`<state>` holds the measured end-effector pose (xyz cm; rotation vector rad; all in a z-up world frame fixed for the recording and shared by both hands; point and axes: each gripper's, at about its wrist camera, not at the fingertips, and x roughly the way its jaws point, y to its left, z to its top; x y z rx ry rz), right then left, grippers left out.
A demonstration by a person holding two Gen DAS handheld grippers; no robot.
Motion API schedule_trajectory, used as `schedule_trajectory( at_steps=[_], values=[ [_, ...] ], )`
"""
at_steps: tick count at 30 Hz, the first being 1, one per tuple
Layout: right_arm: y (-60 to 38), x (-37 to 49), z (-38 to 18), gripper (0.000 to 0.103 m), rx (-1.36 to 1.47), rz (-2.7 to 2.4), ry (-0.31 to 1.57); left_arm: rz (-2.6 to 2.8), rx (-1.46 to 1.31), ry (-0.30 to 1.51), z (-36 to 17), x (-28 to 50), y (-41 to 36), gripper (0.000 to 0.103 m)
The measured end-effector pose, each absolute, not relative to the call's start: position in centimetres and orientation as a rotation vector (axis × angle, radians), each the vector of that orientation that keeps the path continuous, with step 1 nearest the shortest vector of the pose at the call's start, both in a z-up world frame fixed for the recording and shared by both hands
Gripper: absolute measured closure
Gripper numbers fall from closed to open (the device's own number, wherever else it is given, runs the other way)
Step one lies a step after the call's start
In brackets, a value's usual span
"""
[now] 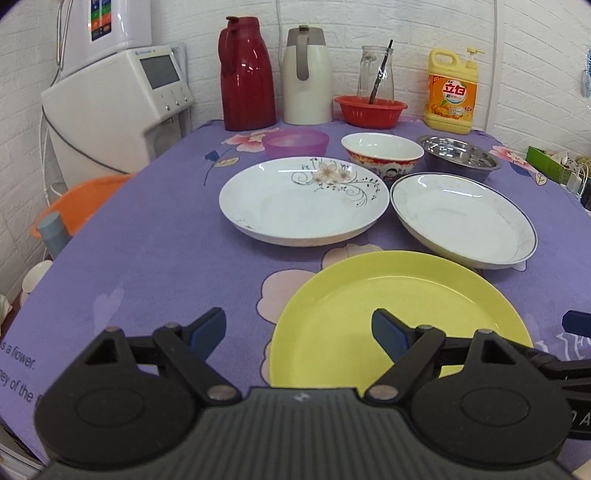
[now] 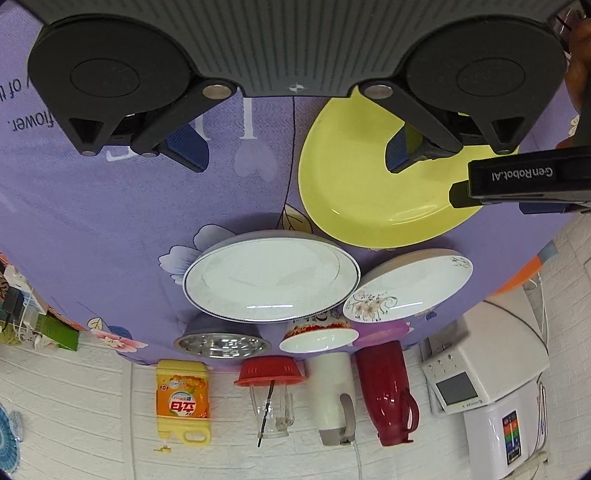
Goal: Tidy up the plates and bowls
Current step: 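Move the left tool toward the yellow plastic plate, then close the left tool on the rim of the yellow plate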
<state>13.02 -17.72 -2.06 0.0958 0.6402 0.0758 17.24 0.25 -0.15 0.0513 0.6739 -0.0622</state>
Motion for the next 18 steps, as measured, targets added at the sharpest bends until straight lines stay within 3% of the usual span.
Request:
schedule_trajectory(
  at_steps=[18],
  values=[
    [-16.1,17.0,-3.1,0.0,0.028,0.051,0.696,-0.103,0.018,0.762,-1.5,20.7,1.2,0.018]
  ],
)
